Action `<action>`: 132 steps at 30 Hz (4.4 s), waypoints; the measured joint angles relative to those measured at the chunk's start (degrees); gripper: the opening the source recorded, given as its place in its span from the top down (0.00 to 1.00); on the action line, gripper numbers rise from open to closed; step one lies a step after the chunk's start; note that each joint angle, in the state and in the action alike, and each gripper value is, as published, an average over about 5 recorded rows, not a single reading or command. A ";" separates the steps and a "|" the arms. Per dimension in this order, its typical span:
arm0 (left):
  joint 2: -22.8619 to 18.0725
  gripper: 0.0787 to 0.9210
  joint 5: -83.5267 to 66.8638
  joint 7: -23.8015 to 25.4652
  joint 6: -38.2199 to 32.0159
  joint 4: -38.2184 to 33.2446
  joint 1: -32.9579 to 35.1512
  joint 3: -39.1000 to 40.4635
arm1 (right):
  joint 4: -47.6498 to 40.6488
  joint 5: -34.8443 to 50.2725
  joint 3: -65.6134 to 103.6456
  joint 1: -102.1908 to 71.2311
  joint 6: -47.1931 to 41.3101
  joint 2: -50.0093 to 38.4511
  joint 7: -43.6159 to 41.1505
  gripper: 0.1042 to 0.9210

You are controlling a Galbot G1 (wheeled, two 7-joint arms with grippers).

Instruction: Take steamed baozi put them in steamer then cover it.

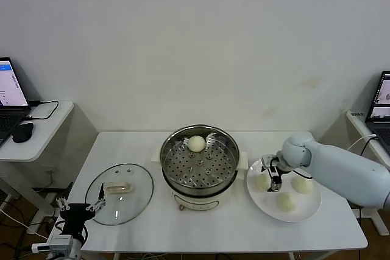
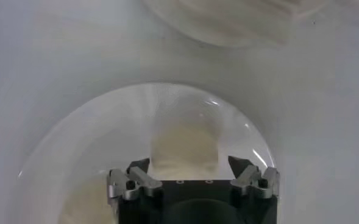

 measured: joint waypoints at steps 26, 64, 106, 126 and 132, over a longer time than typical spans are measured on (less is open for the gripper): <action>0.85 0.12 -0.06 -0.02 0.11 -0.26 -0.78 0.87 | 8.76 11.76 -7.36 21.31 -2.75 -6.72 -4.49 0.39; 0.49 0.12 -0.97 -0.10 0.10 -0.71 -1.99 -0.37 | 1.14 35.39 -18.82 30.13 -18.81 29.20 4.96 0.38; 0.59 0.12 0.01 -0.08 0.24 -1.32 -1.77 1.30 | 16.89 24.23 -22.94 40.49 -8.40 2.37 -10.05 0.12; -0.89 0.12 2.55 -0.04 0.24 -1.12 -1.12 2.63 | 21.84 4.58 -10.88 18.77 -0.60 -19.00 -9.83 0.12; -1.21 0.12 3.14 -0.03 0.44 -1.55 -1.09 2.79 | 20.81 1.21 -3.66 8.44 -0.49 -19.72 -7.88 0.12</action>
